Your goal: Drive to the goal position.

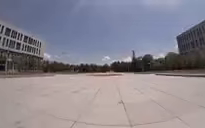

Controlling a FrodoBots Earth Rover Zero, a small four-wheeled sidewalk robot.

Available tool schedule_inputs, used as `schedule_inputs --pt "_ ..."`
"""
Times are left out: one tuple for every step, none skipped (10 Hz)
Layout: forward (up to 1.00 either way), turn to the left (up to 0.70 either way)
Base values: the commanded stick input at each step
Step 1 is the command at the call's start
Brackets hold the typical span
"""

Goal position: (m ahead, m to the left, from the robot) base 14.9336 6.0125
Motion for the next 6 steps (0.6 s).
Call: schedule_inputs --pt "0.50 0.01" --pt "0.50 0.01" --pt "0.50 0.01" --pt "0.50 0.01" --pt "0.50 0.01" --pt "0.50 0.01"
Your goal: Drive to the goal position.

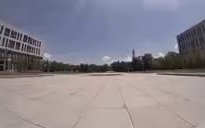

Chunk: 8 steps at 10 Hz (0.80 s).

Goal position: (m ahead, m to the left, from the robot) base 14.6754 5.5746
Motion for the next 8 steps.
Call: schedule_inputs --pt "0.50 0.01" --pt "0.50 0.15" --pt "0.50 0.51" --pt "0.50 0.51" --pt "0.50 0.51" --pt "0.50 0.51" --pt "0.50 0.51" --pt "0.50 0.20"
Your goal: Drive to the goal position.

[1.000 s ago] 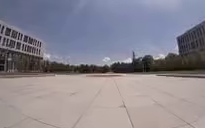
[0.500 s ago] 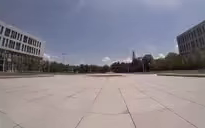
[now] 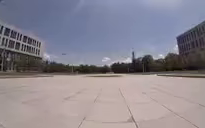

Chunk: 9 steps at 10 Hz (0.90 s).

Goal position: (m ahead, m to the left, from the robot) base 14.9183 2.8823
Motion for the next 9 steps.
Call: schedule_inputs --pt "0.50 0.01" --pt "0.50 0.01" --pt "0.50 0.01" --pt "0.50 0.01" --pt "0.50 0.01" --pt "0.50 0.01" --pt "0.50 0.01" --pt "0.50 0.01" --pt "0.50 0.01"
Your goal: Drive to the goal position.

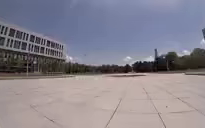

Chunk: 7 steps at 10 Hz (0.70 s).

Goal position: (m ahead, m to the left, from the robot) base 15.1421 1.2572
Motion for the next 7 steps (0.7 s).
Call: schedule_inputs --pt "0.50 0.01" --pt "0.50 0.01" --pt "0.50 0.01" --pt "0.50 0.01" --pt "0.50 0.01" --pt "0.50 0.01" --pt "0.50 0.01"
